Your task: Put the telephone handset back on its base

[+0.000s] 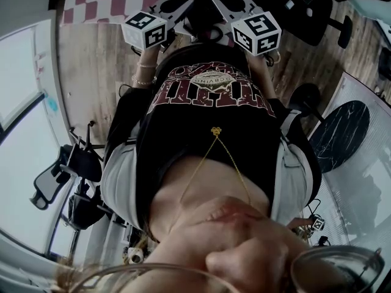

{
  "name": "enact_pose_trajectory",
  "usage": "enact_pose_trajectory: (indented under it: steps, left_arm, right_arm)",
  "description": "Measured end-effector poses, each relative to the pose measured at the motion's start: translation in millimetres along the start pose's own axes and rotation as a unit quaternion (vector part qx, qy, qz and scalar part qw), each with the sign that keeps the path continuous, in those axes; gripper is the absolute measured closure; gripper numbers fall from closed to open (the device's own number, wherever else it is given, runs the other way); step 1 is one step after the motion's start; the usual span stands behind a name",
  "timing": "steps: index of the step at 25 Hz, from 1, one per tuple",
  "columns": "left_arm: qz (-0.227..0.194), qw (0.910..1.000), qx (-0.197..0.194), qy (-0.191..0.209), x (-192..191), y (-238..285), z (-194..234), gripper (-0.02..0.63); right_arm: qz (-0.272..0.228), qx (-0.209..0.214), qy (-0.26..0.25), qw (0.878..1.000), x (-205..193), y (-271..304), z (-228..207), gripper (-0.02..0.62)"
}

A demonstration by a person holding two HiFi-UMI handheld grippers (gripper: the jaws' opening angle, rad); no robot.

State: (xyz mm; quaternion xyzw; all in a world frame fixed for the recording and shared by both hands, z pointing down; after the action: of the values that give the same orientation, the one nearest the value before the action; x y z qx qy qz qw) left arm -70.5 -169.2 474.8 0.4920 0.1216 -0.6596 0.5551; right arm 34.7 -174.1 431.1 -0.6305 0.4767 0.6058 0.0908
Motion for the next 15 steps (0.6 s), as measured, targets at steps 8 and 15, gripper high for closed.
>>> enact_pose_trajectory:
  steps: [8, 15]
  left_arm:
    - [-0.027, 0.9995, 0.007, 0.015, 20, -6, -5, 0.595]
    - [-0.055, 0.998, 0.008, 0.03, 43, -15, -11, 0.595]
  right_arm:
    - [-0.014, 0.006, -0.01, 1.0, 14, -1, 7, 0.574]
    - [-0.029, 0.008, -0.021, 0.999, 30, -3, 12, 0.574]
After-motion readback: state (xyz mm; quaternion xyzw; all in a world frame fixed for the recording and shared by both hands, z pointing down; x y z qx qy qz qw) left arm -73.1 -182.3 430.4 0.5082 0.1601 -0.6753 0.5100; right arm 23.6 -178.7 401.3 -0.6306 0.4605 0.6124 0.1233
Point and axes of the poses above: the fingertips, and each gripper's own axes: y forward along the fingers, z to its left, x out of its top, the point moved 4 cm from there along -y, backward along the fingers, and after that the axes turned 6 degrees about z, right-handed, at the moved point
